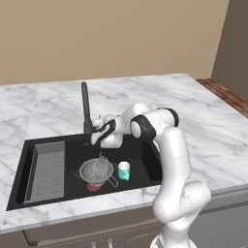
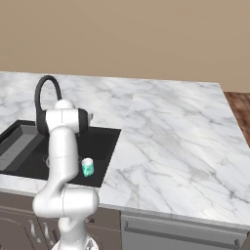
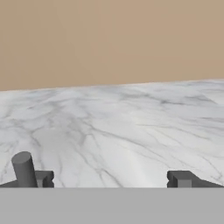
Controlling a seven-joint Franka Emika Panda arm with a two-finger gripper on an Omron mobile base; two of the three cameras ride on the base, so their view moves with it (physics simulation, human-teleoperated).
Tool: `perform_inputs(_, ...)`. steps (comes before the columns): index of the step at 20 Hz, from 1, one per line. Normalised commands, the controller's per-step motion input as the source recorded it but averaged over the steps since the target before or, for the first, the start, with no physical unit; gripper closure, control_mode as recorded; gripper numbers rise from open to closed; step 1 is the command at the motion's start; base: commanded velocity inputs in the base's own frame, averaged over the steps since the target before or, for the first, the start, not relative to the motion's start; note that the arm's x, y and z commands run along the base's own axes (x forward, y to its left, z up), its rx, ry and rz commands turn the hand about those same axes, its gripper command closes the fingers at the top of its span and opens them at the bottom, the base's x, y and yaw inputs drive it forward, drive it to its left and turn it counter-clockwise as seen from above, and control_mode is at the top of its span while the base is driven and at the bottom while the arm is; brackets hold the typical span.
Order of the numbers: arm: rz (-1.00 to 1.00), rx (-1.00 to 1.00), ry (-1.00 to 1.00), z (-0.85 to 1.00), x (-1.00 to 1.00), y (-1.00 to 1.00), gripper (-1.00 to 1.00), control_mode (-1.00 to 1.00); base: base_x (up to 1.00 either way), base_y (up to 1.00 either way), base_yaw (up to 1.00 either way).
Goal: Pick the strainer and colander and place them in the sink. Then turn on the water.
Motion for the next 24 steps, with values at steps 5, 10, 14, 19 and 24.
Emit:
perform_inputs(5,0.08,0.07,-0.11,0.00,0.00,-1.00,-1.00,-1.00,0.00,0.00,0.00)
perform_inputs(10,0.04,0.02,-0.19,0.00,0.00,-1.00,-1.00,-1.00,0.00,0.00,0.00)
perform_inputs(14,0.01,0.00,-0.20,0.00,0.00,-1.00,-1.00,-1.00,0.00,0.00,0.00)
perform_inputs(19,0.00,0.00,-0.20,0.00,0.00,-1.00,-1.00,-1.00,0.00,0.00,0.00)
perform_inputs(24,0.00,0.00,-0.18,0.00,0.00,-1.00,-1.00,-1.00,0.00,0.00,0.00)
